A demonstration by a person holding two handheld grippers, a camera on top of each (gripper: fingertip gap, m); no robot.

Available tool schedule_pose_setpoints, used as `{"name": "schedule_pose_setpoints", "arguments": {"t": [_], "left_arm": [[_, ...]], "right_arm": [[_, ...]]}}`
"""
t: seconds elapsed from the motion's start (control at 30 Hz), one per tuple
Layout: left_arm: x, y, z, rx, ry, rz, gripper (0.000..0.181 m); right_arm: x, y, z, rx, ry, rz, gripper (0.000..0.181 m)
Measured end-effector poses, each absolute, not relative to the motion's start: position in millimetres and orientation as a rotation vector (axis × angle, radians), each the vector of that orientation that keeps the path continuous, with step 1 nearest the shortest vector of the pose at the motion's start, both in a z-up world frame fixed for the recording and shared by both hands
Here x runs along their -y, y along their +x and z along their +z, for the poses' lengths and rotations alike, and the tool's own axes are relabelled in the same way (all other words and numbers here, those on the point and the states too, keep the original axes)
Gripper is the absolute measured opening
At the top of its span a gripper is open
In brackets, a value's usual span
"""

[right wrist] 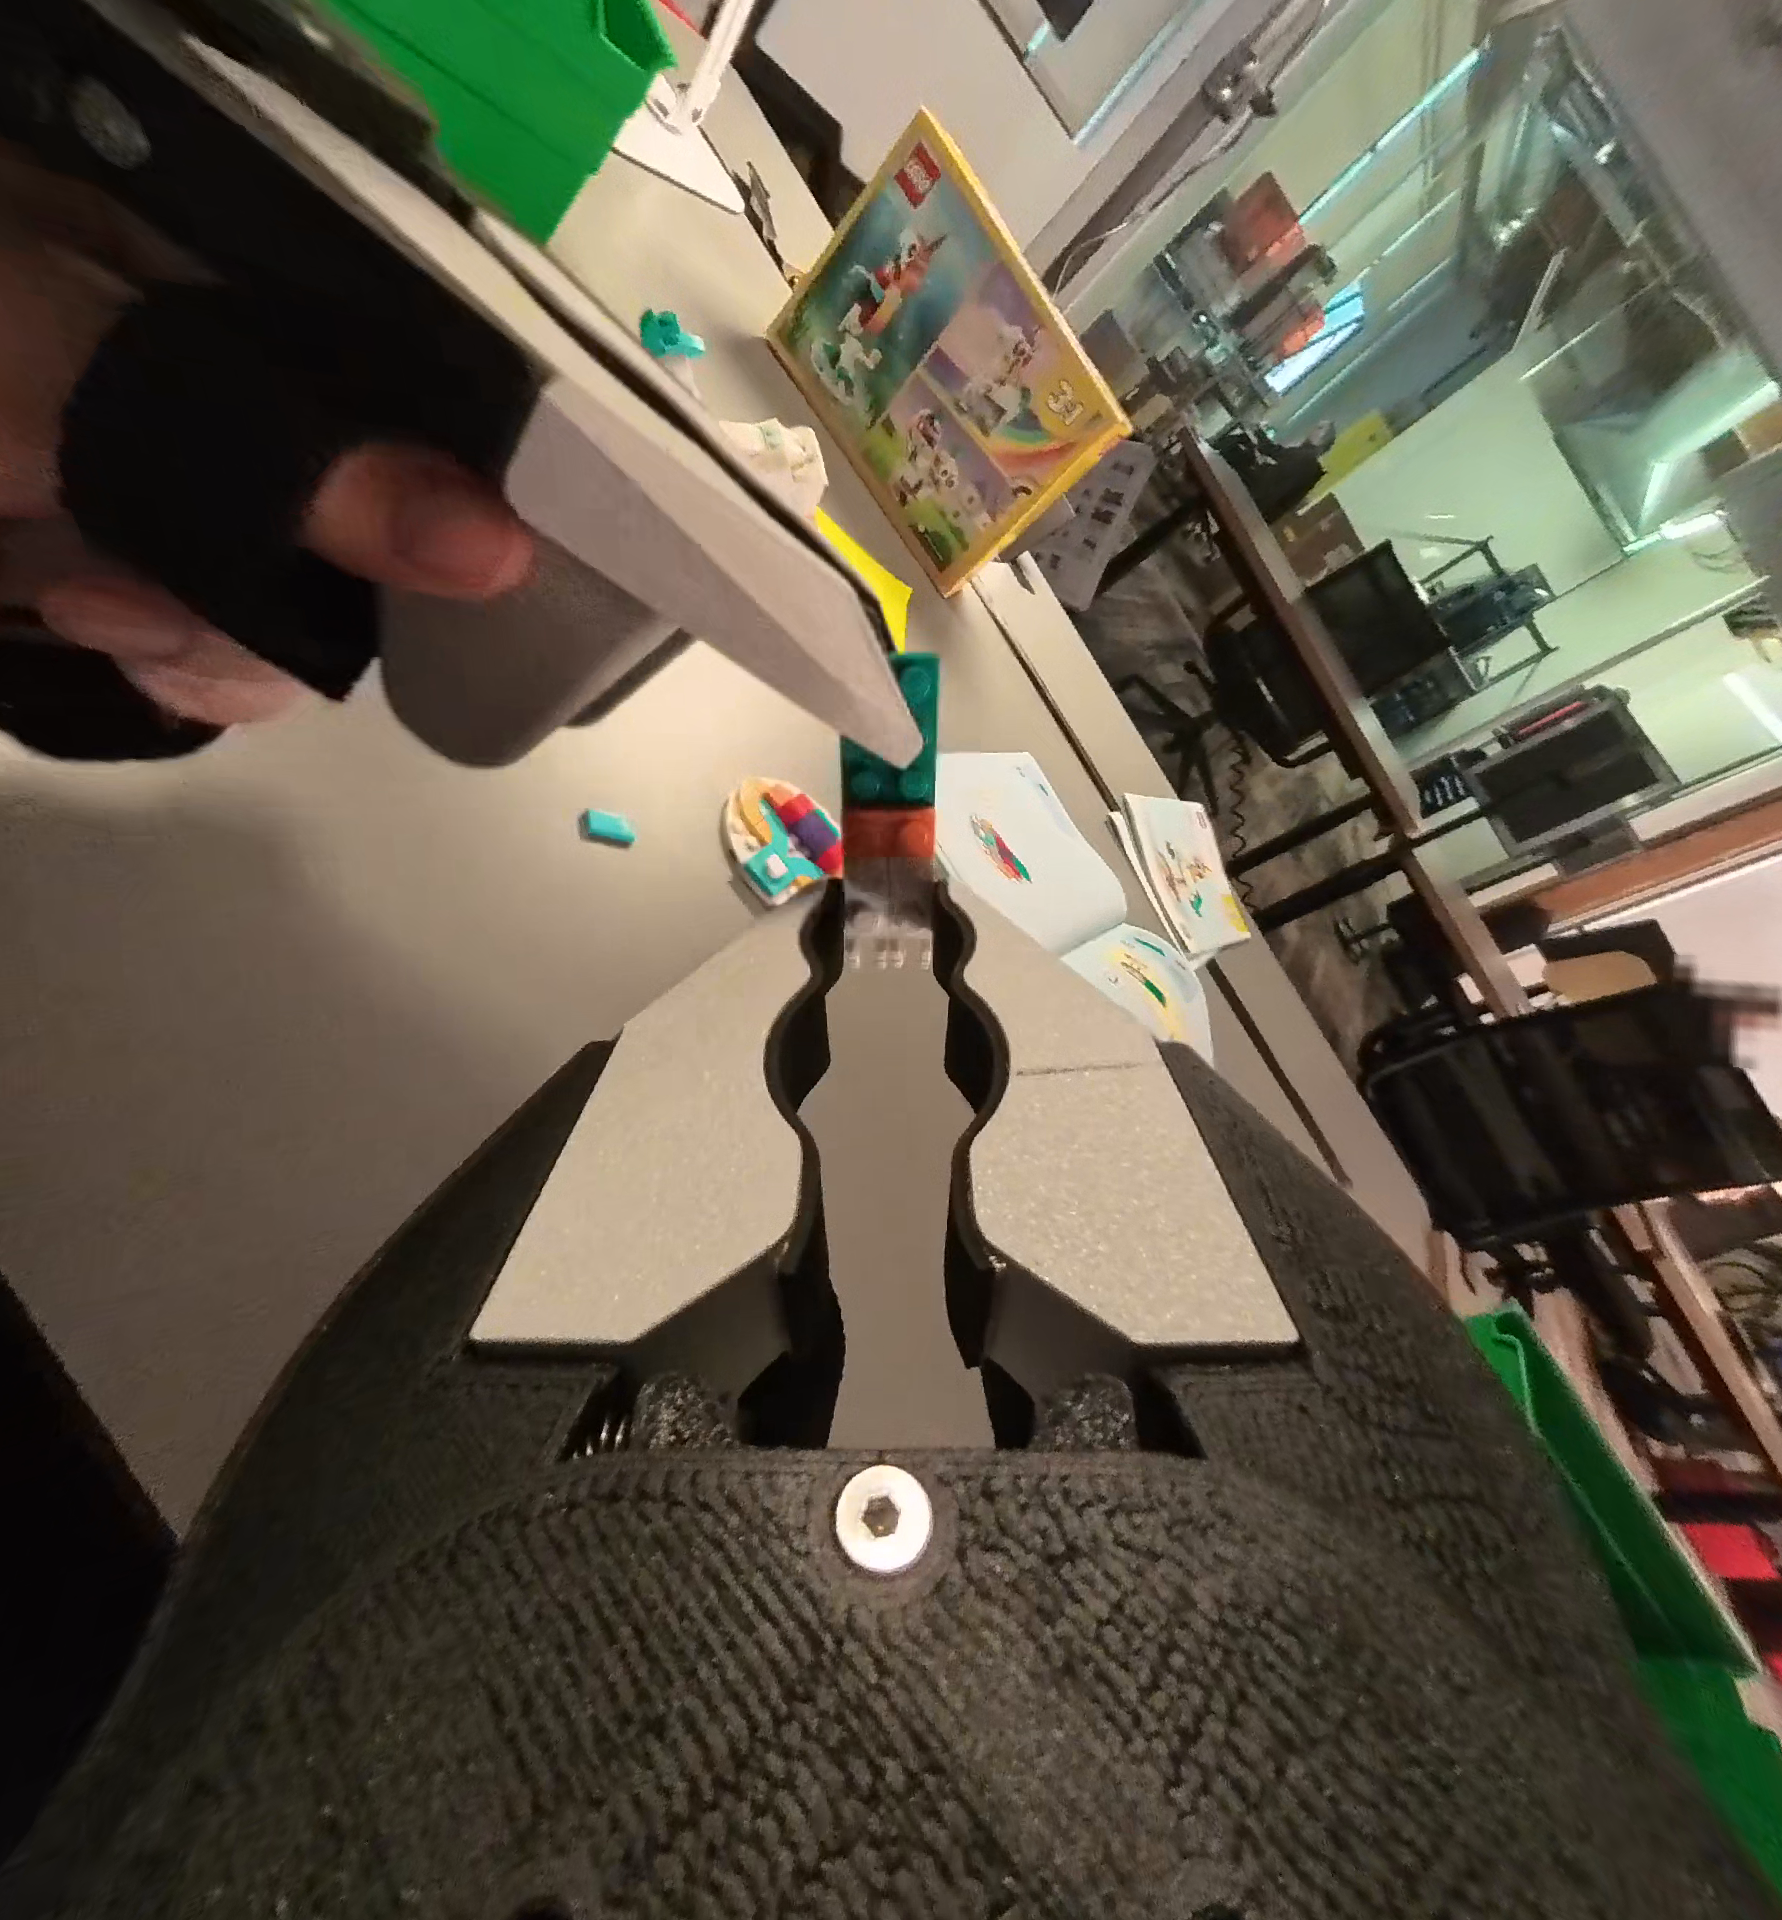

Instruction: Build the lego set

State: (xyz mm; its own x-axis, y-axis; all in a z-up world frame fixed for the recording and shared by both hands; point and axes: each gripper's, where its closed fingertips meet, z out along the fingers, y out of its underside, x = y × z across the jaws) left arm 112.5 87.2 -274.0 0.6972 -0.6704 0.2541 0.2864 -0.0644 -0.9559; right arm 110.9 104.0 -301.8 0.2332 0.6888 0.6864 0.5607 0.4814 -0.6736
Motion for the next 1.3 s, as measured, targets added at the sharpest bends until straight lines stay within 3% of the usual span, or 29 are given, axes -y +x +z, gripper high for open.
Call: {"name": "schedule_pose_setpoints", "arguments": {"t": [0.13,0.23,0.53,0.9,1.2,1.27,1.3], "left_arm": [[-83,106,-278,-0.439,-1.512,-0.815,0.003],[-82,101,-282,-0.545,-1.589,-0.829,0.003],[-57,117,-311,-1.005,-1.826,-0.966,0.003],[-49,133,-320,-1.223,-1.831,-0.907,0.003],[-51,133,-318,-1.295,-1.824,-0.953,0.003],[-52,134,-316,-1.298,-1.818,-0.963,0.003],[-51,135,-314,-1.296,-1.811,-0.978,0.003]], "right_arm": [[-95,104,-304,1.465,-1.165,0.251,0.016],[-91,105,-302,1.502,-1.182,0.412,0.033],[-67,112,-284,1.595,-1.428,1.206,0.019],[-50,116,-309,1.829,-1.512,1.244,0.003],[-52,122,-321,1.764,-1.623,1.319,0.023],[-51,121,-324,1.766,-1.627,1.334,0.018],[-50,120,-323,1.758,-1.619,1.350,0.007]]}}
